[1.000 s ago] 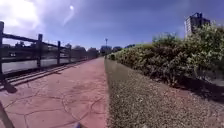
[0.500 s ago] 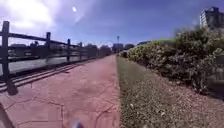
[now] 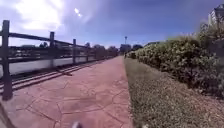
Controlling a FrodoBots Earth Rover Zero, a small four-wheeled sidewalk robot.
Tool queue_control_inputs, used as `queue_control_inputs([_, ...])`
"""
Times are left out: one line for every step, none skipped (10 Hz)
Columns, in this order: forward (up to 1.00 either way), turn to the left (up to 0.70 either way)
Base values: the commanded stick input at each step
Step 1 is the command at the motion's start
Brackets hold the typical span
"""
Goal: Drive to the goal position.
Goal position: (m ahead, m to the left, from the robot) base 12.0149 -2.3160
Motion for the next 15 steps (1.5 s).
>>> queue_control_inputs([0.7, 0.0])
queue_control_inputs([0.7, 0.0])
queue_control_inputs([0.7, 0.0])
queue_control_inputs([0.7, 0.0])
queue_control_inputs([0.7, 0.0])
queue_control_inputs([0.7, 0.0])
queue_control_inputs([0.7, 0.0])
queue_control_inputs([0.7, 0.0])
queue_control_inputs([0.7, 0.0])
queue_control_inputs([0.7, 0.0])
queue_control_inputs([0.7, 0.0])
queue_control_inputs([0.7, 0.0])
queue_control_inputs([0.7, 0.0])
queue_control_inputs([0.7, -0.11])
queue_control_inputs([0.7, -0.3])
